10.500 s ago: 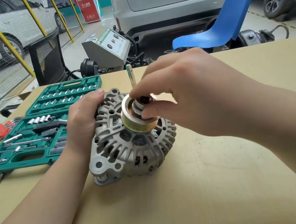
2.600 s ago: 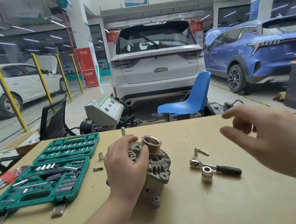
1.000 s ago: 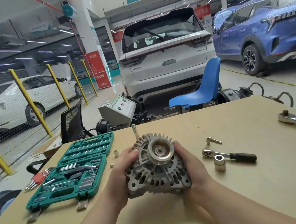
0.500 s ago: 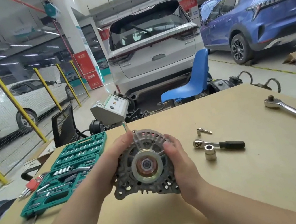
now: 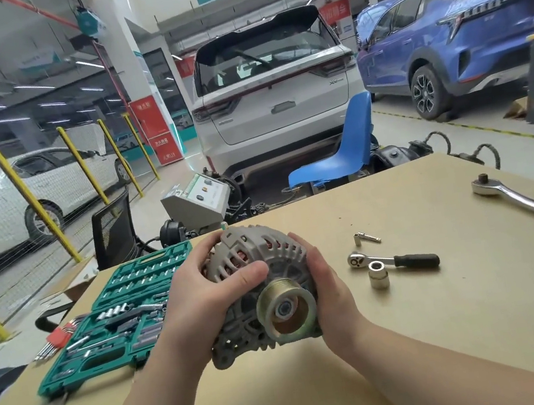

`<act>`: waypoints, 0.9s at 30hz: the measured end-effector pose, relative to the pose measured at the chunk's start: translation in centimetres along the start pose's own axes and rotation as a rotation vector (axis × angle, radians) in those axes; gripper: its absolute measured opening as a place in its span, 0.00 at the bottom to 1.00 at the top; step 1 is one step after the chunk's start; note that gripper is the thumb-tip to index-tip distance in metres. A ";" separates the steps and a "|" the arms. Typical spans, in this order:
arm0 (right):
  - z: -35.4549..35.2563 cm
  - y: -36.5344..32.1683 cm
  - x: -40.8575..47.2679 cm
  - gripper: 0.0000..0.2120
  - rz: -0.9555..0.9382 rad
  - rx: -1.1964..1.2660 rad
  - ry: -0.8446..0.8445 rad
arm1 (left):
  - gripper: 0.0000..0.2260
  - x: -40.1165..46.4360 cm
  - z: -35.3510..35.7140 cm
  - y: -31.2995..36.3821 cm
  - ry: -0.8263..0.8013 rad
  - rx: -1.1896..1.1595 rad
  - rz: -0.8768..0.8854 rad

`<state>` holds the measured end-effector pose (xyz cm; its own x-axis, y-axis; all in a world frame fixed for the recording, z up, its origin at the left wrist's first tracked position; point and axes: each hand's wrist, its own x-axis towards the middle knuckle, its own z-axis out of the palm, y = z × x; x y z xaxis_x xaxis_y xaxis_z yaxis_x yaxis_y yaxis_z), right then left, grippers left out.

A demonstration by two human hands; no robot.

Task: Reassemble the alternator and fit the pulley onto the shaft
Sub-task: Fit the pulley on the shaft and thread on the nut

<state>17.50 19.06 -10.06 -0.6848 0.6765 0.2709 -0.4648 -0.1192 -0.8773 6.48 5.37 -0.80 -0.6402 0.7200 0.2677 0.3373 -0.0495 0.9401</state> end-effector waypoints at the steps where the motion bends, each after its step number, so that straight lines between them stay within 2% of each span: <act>1: 0.0 -0.2 0.1 0.43 -0.021 0.018 0.008 | 0.44 -0.5 0.2 0.2 0.026 0.042 0.065; 4: 0.1 -0.7 0.2 0.46 0.014 0.116 0.000 | 0.48 -1.5 1.1 0.7 0.096 0.197 0.261; 6: -0.4 -1.1 0.6 0.48 0.192 0.290 -0.021 | 0.50 -1.3 1.3 1.1 0.077 0.306 0.418; 9: -1.8 -1.4 1.2 0.42 0.378 0.418 -0.120 | 0.49 0.0 1.1 1.3 -0.071 0.509 0.656; 11: -2.3 -1.6 1.3 0.37 0.418 0.452 -0.113 | 0.49 0.5 1.1 1.2 -0.194 0.567 0.703; 15: -2.2 -1.1 1.2 0.38 0.402 0.565 -0.051 | 0.53 1.8 0.9 0.7 -0.345 0.600 0.657; 18: -2.3 -0.8 1.3 0.39 0.393 0.600 0.008 | 0.56 2.6 1.0 0.9 -0.377 0.750 0.615; 20: -2.4 -0.7 1.4 0.39 0.367 0.599 0.053 | 0.53 2.9 1.7 1.0 -0.354 0.809 0.578; 23: -2.4 -0.7 1.3 0.38 0.308 0.578 0.121 | 0.40 3.1 3.5 1.3 -0.183 0.779 0.491; 25: -2.2 -1.0 1.2 0.37 0.255 0.570 0.143 | 0.37 3.1 4.5 1.5 -0.022 0.703 0.389; 27: -2.4 -1.6 1.2 0.36 0.200 0.550 0.164 | 0.39 2.9 5.2 1.0 0.125 0.616 0.289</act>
<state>18.78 21.77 -9.29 -0.7136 0.7003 0.0192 -0.5879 -0.5837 -0.5600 8.54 10.98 -0.15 -0.5276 0.6505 0.5464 0.8134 0.2013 0.5458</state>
